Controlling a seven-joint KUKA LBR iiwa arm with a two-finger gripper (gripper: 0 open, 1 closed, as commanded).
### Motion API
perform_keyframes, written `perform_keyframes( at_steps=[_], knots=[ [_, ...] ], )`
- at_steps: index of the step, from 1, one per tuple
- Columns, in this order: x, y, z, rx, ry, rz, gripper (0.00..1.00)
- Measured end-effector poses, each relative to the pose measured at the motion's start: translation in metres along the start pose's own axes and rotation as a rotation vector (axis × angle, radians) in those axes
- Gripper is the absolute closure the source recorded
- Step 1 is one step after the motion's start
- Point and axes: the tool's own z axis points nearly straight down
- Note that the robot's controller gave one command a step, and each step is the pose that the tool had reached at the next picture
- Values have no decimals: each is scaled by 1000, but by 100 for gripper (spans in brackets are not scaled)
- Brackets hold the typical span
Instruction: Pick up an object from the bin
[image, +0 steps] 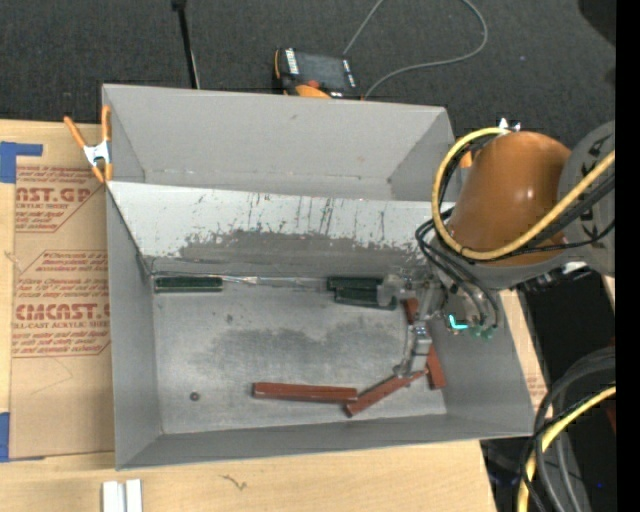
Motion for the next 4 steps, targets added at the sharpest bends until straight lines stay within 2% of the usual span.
perform_keyframes(
  at_steps=[1, 2, 3, 4],
  knots=[
    [20, 0, 128, -2, 4, 73, 0],
    [17, 0, 124, -1, -4, 72, 100],
    [17, 0, 124, 0, -4, 72, 0],
    [19, -1, 88, -1, -7, 173, 0]
  ],
)
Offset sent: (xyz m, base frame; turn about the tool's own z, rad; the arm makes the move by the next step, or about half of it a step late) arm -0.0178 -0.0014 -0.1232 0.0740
